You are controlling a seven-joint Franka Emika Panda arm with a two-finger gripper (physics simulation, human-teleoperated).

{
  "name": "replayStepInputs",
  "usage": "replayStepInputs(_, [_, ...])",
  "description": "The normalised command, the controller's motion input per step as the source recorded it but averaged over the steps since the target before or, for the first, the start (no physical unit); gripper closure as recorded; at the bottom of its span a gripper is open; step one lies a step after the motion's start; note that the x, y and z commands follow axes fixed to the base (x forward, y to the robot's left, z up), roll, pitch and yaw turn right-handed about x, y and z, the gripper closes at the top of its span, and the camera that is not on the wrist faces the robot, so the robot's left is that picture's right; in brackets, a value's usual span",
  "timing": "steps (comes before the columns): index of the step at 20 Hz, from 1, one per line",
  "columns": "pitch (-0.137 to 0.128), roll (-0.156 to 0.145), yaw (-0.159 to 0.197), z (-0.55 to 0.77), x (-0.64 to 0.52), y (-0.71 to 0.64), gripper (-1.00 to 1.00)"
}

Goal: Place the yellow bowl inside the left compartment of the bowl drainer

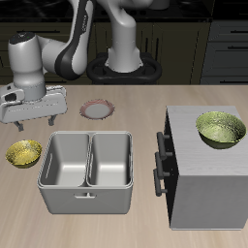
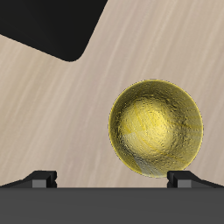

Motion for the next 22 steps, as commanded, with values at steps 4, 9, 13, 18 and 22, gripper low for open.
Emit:
replayStepInputs(4, [-0.003,-0.044,-0.01,-0.03,-0.07,-0.23,-1.0])
replayStepInputs(9, [0.005,-0.014,-0.002,-0.08,-0.01,-0.07,-1.0])
replayStepInputs(13, [-0.019,0.013,0.037,-0.09,0.04,0.1,-1.0])
replayStepInputs(18, [-0.033,0.03,0.017,0.01,0.11,0.17,-1.0])
replayStepInputs(22, [0.014,0.004,-0.005,-0.27,0.14,0.07,-1.0])
